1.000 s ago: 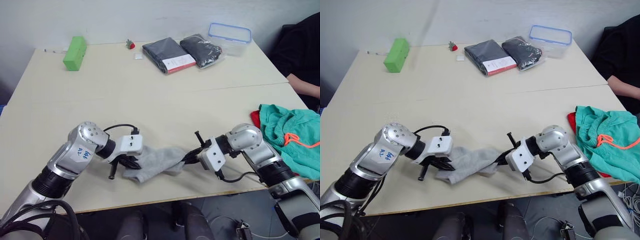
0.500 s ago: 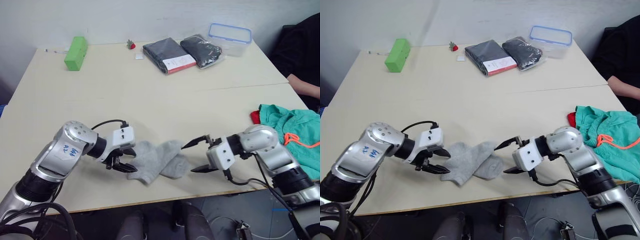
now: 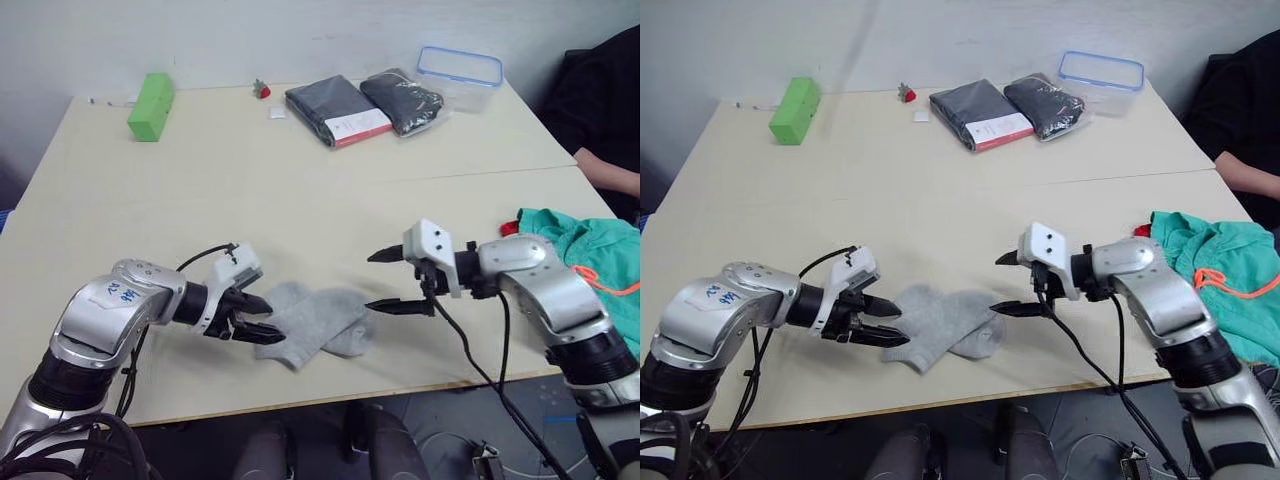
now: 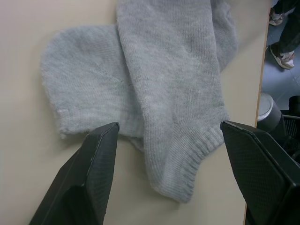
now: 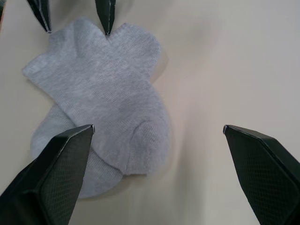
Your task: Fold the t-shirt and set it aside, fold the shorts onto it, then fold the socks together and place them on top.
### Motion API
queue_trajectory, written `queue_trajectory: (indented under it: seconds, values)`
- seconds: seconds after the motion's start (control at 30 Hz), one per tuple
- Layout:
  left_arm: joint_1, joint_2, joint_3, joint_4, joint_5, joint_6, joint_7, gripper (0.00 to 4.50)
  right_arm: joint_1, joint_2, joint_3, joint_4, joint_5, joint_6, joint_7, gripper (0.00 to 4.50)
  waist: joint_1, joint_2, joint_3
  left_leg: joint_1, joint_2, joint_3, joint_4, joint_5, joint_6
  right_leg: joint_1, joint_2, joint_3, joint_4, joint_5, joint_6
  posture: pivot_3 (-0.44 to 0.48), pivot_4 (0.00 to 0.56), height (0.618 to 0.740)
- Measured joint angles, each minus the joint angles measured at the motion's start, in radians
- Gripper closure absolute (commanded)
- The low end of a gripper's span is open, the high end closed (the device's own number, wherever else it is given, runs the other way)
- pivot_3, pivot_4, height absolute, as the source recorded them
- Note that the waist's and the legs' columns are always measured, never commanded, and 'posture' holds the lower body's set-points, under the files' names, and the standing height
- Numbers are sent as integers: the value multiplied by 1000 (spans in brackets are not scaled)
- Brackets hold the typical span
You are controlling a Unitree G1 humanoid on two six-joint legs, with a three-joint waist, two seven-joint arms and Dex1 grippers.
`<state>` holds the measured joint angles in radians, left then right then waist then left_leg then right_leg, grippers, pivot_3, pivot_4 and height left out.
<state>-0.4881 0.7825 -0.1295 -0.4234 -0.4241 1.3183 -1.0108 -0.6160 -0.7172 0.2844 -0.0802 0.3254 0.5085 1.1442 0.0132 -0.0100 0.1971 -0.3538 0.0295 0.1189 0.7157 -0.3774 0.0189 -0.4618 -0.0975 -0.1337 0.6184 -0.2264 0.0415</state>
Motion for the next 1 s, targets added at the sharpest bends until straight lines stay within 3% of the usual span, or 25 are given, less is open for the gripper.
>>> queue_trajectory:
  seconds: [0.1,0.33,0.43,0.7,0.83,1.0]
  values:
    - [2,-20,-10,7,-16,-3,30,2080,-21,28,36,29,-31,23,-1,940,3,0,0,0,0,0,0,0,0,0,0,0,0,0,0,0,150,740]
    - [5,-19,-21,7,-54,-10,71,4386,-29,64,73,64,-85,30,9,3510,2,0,0,0,0,0,0,0,0,0,0,0,0,0,0,0,150,740]
    - [9,-19,-21,7,-72,-10,85,4500,-28,64,73,63,-89,36,21,4478,2,0,0,0,0,0,0,0,0,0,0,0,0,0,0,0,150,740]
    - [9,-21,-4,-2,-145,24,114,4500,-27,63,42,8,-57,88,27,4478,2,0,0,0,0,0,0,0,0,0,0,0,0,0,0,0,150,740]
    - [-60,-12,33,-28,-216,68,108,4500,-23,47,-18,-83,-11,154,16,4478,6,0,0,-1,0,0,0,0,0,0,0,0,0,0,0,0,150,740]
    - [-241,147,-40,43,-207,-36,-9,4500,93,-23,-140,-336,104,317,-46,4478,13,0,0,-1,-1,-1,-1,-1,-2,0,2,-2,-1,0,0,0,150,740]
